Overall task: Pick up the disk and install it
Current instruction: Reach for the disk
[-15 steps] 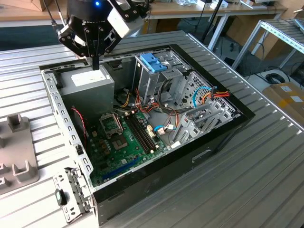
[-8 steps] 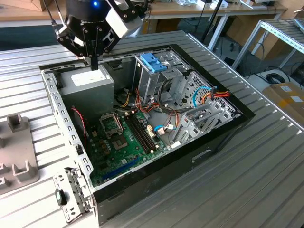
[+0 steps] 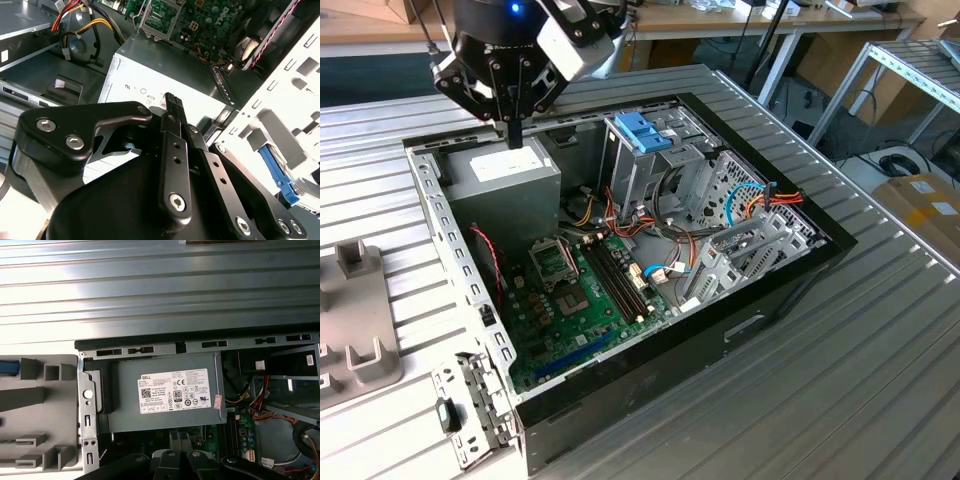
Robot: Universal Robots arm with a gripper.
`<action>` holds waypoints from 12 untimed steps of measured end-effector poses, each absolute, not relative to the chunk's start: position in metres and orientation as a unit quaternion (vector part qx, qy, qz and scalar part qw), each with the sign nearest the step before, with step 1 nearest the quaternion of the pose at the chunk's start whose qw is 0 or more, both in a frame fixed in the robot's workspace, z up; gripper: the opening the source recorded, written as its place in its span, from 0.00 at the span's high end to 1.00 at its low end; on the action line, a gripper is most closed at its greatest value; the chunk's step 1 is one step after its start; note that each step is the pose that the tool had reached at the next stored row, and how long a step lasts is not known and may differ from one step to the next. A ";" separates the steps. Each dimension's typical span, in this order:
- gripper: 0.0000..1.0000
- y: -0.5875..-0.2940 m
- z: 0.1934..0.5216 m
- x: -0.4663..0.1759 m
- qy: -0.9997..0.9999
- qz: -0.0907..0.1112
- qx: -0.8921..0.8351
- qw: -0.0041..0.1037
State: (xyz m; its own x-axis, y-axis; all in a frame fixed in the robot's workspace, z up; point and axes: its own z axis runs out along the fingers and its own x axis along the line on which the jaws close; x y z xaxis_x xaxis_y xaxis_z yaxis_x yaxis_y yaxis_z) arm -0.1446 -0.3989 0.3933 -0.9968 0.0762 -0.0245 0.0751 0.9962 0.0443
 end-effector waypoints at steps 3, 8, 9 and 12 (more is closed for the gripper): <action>0.90 -0.399 0.393 -0.147 0.999 0.022 0.038 0.013; 0.90 -0.399 0.393 -0.151 0.999 0.022 0.038 0.013; 0.90 -0.399 0.393 -0.152 0.999 0.022 0.038 0.013; 0.90 -0.399 0.393 -0.154 0.999 0.022 0.038 0.013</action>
